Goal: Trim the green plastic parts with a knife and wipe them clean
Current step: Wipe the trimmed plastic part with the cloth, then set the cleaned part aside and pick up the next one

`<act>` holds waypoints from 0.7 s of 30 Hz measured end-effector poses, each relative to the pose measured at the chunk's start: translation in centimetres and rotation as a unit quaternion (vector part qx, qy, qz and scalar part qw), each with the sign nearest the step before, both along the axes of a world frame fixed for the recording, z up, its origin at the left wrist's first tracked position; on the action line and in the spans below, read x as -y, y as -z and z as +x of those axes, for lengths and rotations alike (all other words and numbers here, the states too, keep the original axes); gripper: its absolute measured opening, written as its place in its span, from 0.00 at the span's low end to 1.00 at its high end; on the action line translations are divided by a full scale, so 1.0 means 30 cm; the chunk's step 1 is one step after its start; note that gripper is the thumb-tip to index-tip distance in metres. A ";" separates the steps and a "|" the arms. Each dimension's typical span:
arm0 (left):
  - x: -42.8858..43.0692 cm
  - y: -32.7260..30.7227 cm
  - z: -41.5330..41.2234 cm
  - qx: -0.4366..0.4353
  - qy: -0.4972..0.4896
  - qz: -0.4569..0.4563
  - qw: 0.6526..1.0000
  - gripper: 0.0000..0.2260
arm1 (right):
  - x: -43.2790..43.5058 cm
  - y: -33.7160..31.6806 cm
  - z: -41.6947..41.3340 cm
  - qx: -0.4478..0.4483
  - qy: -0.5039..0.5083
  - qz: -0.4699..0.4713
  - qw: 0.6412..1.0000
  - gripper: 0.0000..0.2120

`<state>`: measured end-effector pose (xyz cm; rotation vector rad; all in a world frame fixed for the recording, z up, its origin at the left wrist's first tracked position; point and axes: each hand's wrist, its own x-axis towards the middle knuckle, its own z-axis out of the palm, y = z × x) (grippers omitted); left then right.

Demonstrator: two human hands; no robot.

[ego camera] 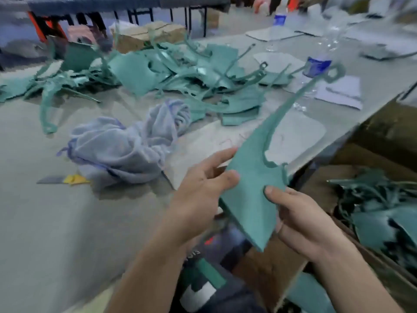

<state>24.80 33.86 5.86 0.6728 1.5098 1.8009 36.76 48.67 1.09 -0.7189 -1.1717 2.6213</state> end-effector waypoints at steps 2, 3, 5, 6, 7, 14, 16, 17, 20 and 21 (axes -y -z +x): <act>-0.095 0.057 0.113 0.026 0.059 -0.016 0.998 0.17 | -0.029 0.091 0.168 -0.007 0.028 -0.075 0.997 0.31; -0.153 0.092 0.179 0.041 0.088 -0.028 0.995 0.17 | -0.045 0.144 0.266 -0.007 0.050 -0.110 0.993 0.36; -0.262 0.177 0.308 0.073 0.133 -0.071 0.986 0.15 | -0.055 0.249 0.453 0.006 0.103 -0.166 0.981 0.37; -0.311 0.224 0.375 0.095 0.151 -0.093 0.980 0.13 | -0.052 0.298 0.537 0.025 0.133 -0.186 0.973 0.32; -0.354 0.277 0.444 0.119 0.167 -0.114 0.972 0.11 | -0.048 0.348 0.616 0.051 0.168 -0.206 0.963 0.25; -0.477 0.610 0.795 0.194 0.261 -0.331 0.886 0.07 | 0.010 0.624 0.974 0.202 0.347 -0.321 0.858 0.13; -0.478 0.655 0.830 0.181 0.274 -0.342 0.880 0.16 | -0.017 0.674 1.017 0.186 0.396 -0.338 0.834 0.13; -0.474 0.662 0.839 0.171 0.275 -0.347 0.880 0.22 | -0.038 0.697 1.030 0.150 0.439 -0.351 0.813 0.14; -0.459 0.662 0.851 0.157 0.268 -0.348 0.885 0.25 | -0.081 0.736 1.023 0.090 0.498 -0.351 0.788 0.20; -0.452 0.659 0.851 0.152 0.265 -0.347 0.887 0.23 | -0.076 0.752 1.008 0.101 0.476 -0.353 0.799 0.22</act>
